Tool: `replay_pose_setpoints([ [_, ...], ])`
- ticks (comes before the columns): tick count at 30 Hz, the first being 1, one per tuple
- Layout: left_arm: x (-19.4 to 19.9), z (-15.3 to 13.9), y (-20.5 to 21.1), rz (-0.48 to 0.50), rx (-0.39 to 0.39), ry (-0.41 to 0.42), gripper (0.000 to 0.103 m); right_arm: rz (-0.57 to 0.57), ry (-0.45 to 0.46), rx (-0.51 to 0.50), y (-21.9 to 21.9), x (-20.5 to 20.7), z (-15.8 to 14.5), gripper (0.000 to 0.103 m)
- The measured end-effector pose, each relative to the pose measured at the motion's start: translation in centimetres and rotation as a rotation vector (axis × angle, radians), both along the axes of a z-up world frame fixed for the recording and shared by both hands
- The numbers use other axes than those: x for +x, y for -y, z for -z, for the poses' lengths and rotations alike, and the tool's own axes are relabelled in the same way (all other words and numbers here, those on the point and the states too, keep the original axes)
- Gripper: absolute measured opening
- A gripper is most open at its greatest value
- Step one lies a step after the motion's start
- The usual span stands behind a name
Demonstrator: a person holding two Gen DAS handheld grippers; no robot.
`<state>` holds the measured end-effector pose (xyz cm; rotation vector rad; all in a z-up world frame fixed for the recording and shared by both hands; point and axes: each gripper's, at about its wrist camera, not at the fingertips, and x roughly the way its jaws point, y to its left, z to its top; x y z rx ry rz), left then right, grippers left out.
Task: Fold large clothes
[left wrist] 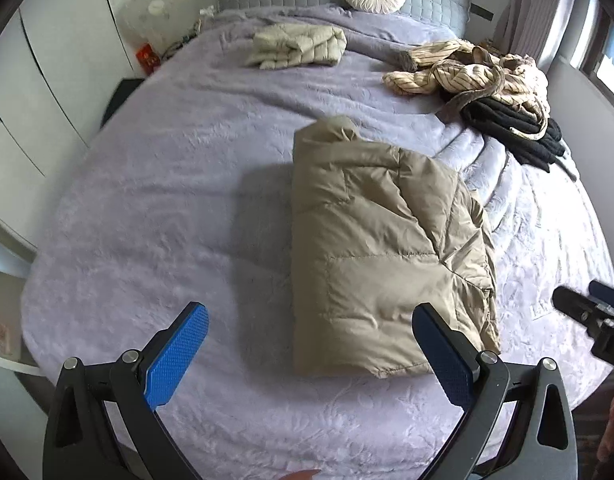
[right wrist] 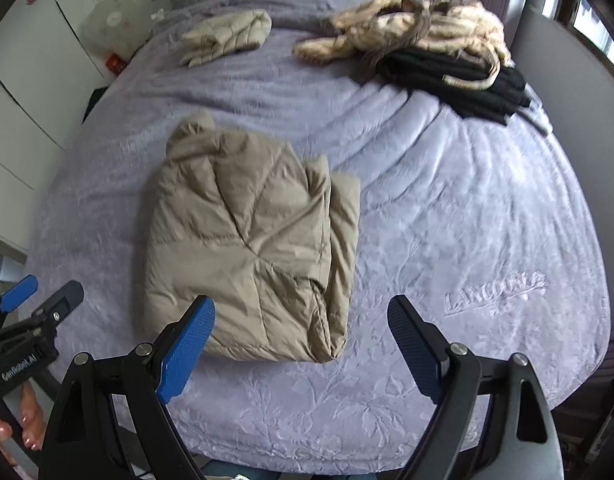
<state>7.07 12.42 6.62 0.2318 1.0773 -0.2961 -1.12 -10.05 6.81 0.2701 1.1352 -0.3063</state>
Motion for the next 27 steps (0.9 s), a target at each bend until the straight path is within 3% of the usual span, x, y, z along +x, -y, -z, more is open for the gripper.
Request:
replay_pose_setpoints([
  [6,-1.2,-2.1,-0.2,-0.019,-0.009,0.027,0.102,0.005,0.062,-0.058,-0.2,-0.5,-2.1,0.090],
  [14,-1.8,-4.6,-0.4,-0.033,-0.003,0.110,0.102,0.004,0.079,-0.082,-0.6,-0.8,-2.9,0.090],
  [27,-1.7,-5.1,-0.3,-0.038,-0.020,0.110,0.102,0.024,0.079,-0.090,-0.4,-0.7,-3.0,0.090],
])
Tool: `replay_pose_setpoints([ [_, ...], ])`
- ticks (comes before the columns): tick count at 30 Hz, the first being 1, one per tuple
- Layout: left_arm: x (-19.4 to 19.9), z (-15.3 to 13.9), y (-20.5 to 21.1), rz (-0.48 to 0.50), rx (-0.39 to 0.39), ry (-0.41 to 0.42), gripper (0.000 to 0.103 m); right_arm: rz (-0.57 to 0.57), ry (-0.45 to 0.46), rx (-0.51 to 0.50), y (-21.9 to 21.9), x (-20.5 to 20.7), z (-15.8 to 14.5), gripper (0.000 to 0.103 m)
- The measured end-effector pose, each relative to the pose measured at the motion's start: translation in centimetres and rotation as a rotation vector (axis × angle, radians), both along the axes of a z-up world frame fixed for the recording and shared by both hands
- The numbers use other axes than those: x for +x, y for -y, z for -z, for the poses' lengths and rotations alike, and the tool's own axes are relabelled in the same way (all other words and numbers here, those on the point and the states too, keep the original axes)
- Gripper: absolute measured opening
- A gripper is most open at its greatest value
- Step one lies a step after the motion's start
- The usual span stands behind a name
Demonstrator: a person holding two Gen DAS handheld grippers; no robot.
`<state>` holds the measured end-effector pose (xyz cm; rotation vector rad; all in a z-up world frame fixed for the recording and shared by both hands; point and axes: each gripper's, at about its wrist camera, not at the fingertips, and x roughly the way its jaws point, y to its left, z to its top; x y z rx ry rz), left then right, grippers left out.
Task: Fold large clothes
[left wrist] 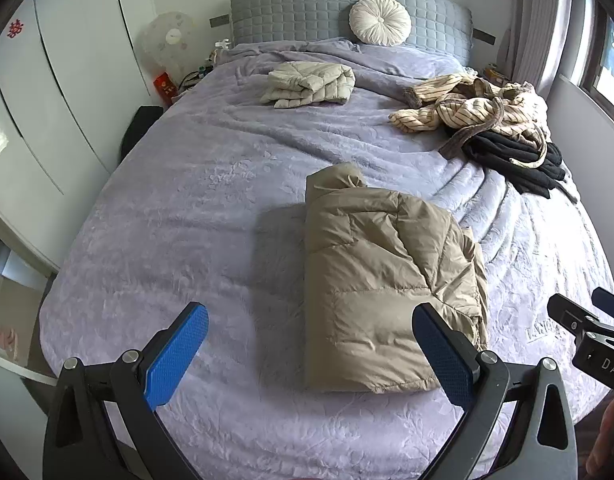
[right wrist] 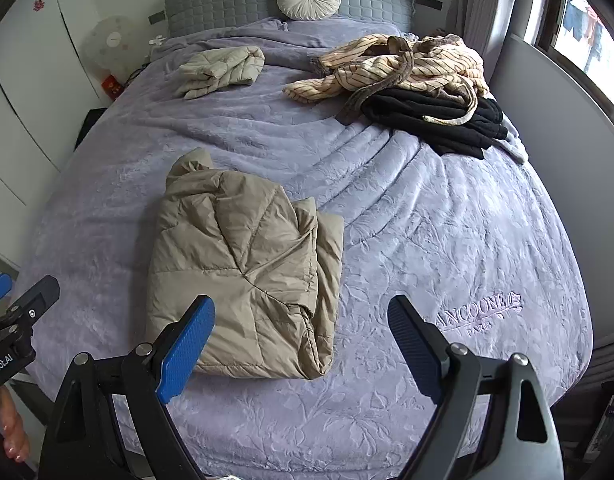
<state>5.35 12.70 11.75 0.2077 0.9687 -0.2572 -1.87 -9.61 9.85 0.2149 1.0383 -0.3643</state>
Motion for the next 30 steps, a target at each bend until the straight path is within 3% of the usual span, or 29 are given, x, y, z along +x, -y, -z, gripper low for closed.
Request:
replay_pose_setpoints([
  [30,0.50,0.38,0.35,0.004,0.005,-0.004,0.102,0.005,-0.010,0.006,-0.25,-0.05,0.44,0.090],
])
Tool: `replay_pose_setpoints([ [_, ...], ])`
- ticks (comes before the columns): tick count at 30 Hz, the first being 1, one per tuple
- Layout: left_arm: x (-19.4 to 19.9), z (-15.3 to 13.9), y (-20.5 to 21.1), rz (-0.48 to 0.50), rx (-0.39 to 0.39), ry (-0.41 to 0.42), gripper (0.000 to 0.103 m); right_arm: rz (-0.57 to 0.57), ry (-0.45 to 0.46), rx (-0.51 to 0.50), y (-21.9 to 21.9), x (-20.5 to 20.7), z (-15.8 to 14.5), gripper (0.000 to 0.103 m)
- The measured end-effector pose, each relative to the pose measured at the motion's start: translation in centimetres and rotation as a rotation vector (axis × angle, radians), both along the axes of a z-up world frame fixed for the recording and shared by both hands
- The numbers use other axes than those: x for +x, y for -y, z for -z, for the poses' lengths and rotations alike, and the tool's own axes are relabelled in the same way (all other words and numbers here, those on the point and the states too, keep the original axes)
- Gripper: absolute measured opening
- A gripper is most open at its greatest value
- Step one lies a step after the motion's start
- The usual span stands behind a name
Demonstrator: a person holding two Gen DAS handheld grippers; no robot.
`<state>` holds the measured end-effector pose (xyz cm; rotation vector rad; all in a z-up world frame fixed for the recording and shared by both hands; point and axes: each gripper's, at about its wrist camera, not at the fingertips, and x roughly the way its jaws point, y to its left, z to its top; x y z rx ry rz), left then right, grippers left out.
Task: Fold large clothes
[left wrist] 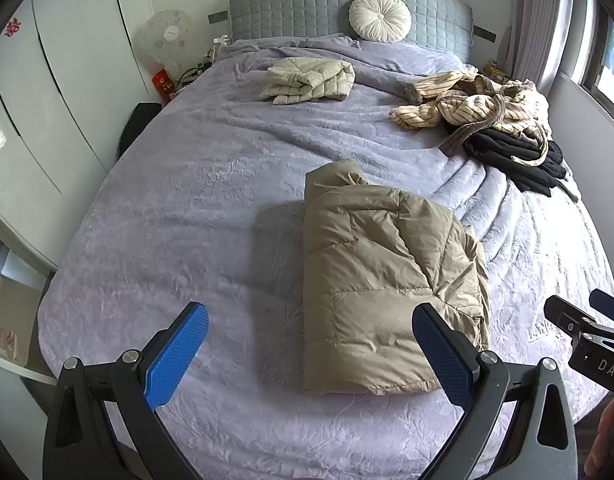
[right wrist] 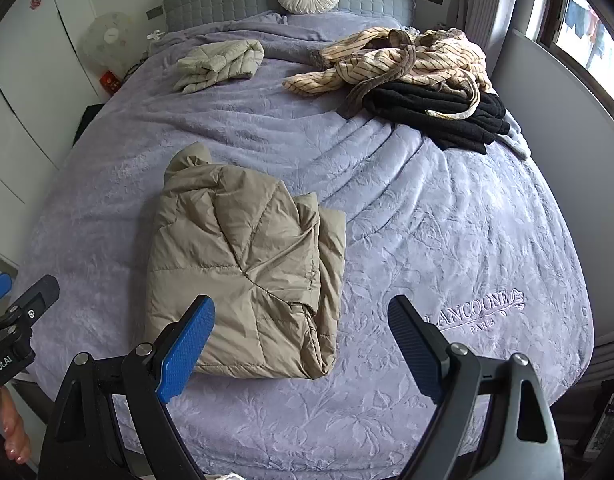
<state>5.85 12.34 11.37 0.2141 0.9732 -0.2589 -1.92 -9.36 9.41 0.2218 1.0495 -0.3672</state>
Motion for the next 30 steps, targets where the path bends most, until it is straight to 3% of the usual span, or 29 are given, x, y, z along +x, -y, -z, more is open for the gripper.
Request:
replay_pose_setpoints([
  [30,0.32,-0.01,0.00,0.000,0.000,-0.004,0.102,-0.005,-0.007,0.002,0.19,0.32,-0.08,0.090],
])
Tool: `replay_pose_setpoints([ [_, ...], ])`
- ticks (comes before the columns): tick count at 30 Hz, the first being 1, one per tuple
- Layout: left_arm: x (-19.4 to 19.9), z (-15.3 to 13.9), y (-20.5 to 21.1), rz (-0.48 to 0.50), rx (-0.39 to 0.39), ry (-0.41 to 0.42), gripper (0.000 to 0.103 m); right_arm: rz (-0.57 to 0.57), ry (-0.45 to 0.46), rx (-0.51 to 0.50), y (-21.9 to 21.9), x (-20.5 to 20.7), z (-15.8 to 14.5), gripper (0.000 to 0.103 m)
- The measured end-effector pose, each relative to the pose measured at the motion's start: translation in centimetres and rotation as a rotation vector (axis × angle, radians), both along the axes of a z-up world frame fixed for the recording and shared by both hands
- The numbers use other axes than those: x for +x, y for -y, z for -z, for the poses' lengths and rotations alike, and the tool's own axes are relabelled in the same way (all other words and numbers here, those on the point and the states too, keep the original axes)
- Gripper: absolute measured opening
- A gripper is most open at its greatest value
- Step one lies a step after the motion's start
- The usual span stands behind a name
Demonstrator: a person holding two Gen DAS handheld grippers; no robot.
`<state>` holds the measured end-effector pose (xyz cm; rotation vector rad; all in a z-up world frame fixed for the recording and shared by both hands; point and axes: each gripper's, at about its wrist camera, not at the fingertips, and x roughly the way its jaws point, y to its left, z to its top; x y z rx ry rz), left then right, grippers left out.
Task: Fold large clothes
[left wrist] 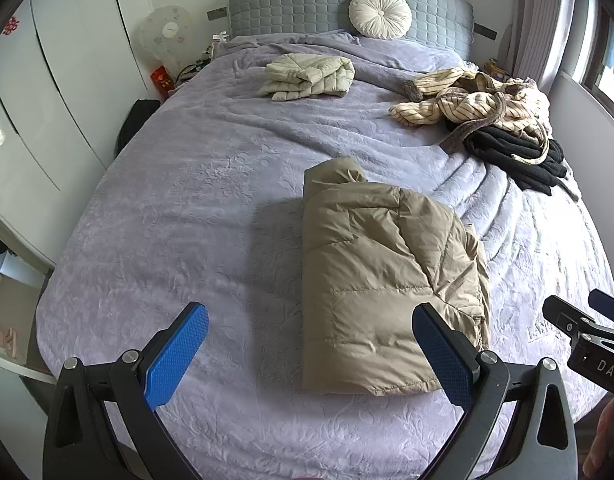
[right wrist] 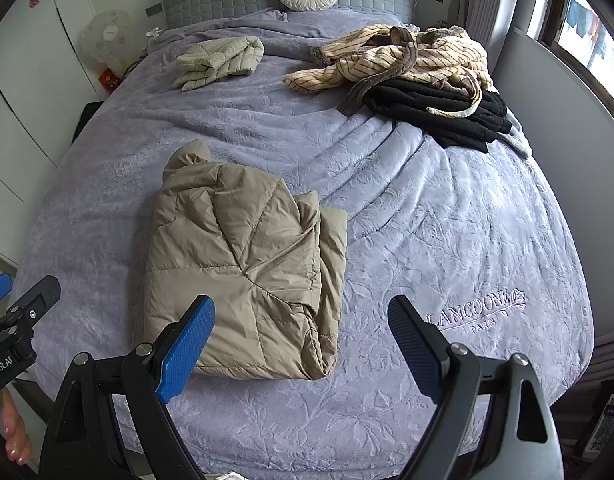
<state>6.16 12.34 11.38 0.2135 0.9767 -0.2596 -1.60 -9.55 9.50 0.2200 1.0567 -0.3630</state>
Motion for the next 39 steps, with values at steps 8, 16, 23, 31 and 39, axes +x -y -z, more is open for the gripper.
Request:
replay_pose_setpoints([
  [8,0.11,-0.02,0.00,0.001,0.000,0.000,0.102,0.000,-0.002,0.000,-0.04,0.06,-0.05,0.090],
  [16,0.26,-0.04,0.00,0.003,0.000,-0.001,0.102,0.000,-0.003,0.001,-0.07,0.07,-0.07,0.090],
  [23,0.33,0.05,0.00,0.003,0.000,-0.002,0.102,-0.003,-0.004,0.000,0.00,0.11,-0.05,0.090],
  [31,0.31,0.10,0.00,0.002,0.002,-0.003,0.102,-0.005,-0.004,0.000,0.03,0.13,-0.10,0.090],
  [39,0.31,0.12,-0.04,0.002,0.001,-0.003,0.102,-0.006,-0.004,-0.001,0.14,0.21,-0.15,0.090],
])
